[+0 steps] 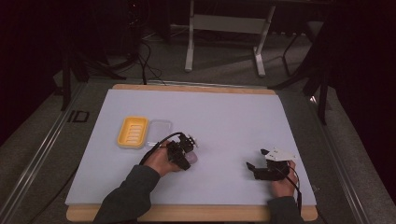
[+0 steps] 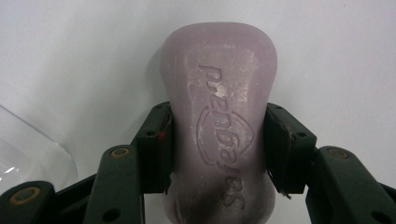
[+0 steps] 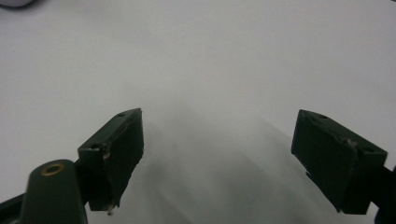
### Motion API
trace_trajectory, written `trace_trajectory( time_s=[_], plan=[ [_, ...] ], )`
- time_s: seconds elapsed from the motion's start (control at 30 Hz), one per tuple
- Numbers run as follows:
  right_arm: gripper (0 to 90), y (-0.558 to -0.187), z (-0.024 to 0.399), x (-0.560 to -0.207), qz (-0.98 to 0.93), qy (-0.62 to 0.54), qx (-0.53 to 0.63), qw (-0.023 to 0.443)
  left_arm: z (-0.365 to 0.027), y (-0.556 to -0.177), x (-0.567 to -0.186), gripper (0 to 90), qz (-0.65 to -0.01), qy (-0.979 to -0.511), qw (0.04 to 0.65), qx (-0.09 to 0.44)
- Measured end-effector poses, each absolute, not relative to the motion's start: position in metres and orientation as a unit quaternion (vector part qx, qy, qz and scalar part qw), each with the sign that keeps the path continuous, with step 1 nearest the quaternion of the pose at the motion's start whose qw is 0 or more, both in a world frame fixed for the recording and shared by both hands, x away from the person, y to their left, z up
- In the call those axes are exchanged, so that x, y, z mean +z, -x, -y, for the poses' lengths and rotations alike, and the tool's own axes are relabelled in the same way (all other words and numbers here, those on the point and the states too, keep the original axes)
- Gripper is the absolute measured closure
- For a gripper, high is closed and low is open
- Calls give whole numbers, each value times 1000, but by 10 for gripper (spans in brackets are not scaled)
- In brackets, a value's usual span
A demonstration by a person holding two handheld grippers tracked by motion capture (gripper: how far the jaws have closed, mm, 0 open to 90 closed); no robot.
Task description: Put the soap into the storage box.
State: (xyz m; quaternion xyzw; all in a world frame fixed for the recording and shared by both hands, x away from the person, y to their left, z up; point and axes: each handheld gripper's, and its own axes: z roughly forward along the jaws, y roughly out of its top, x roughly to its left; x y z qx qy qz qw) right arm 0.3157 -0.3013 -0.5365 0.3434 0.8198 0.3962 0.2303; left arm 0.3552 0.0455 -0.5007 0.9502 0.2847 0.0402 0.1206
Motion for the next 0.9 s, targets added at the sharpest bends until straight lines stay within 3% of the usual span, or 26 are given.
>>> trace_trajectory(
  time_s=[0.9],
  plan=[
    [167,-316,300,-537,-822,-342,392,231,-35,-369,-498,491,-273,-961,43,13]
  ],
)
